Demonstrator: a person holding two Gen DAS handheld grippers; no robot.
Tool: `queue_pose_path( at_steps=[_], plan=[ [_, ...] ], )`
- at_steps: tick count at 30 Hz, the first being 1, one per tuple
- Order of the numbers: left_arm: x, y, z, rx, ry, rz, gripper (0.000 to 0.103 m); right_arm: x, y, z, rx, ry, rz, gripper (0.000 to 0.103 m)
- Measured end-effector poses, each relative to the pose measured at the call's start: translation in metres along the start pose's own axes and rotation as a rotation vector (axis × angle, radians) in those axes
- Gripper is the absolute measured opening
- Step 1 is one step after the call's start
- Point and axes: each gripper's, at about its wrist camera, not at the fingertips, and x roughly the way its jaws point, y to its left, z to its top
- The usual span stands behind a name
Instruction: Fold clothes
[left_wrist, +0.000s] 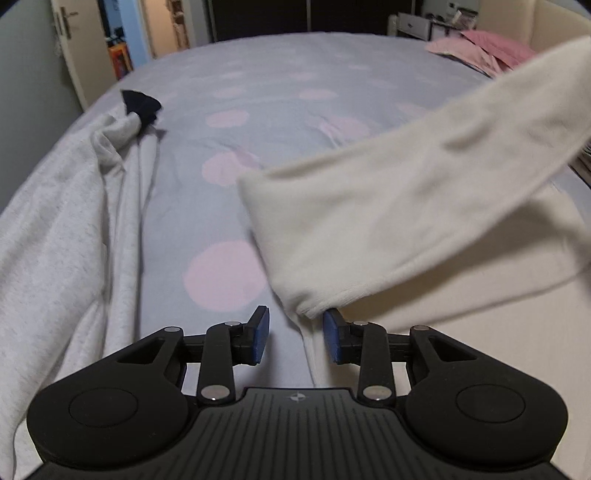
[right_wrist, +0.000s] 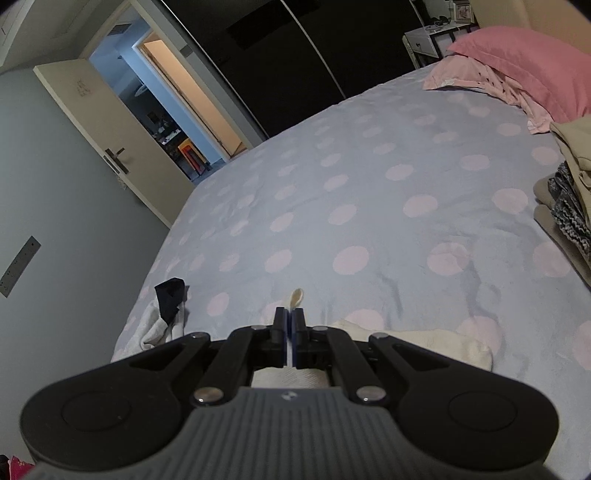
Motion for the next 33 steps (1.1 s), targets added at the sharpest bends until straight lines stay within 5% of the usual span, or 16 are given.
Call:
queue_pose_path(
  at_steps=[2, 4, 11, 15, 24, 30, 33],
  plan=[
    [-0.001, 0.004, 0.003, -0.034, -0.009, -0.025, 0.006, 0.001, -0.003, 0.001, 0.006, 0.002, -0.009, 0.002],
    [-0.002, 0.011, 0.006, -0.080, -0.010, -0.063, 0.003, 0.001, -0.008, 0.002, 0.014, -0.003, -0.023, 0.002],
    [-0.001, 0.006, 0.003, 0.016, -0.001, -0.064, 0.001, 0.008, -0.038, 0.003, 0.067, 0.003, -0.152, 0.002],
    [0.003, -0.002, -0.004, 0.103, 0.037, -0.004, 0.000, 0.026, -0.063, -0.008, 0.077, 0.059, -0.277, 0.002],
    [-0.002, 0.013, 0.009, 0.012, 0.015, -0.037, 0.000, 0.069, -0.109, -0.031, 0.094, 0.183, -0.382, 0.003],
    [-0.004, 0.020, 0.044, -0.049, -0.029, -0.073, 0.025, 0.071, -0.110, -0.032, 0.094, 0.188, -0.389, 0.006],
    [-0.001, 0.024, 0.074, -0.103, -0.033, -0.090, 0.027, 0.072, -0.111, -0.033, 0.094, 0.203, -0.390, 0.006]
  ],
)
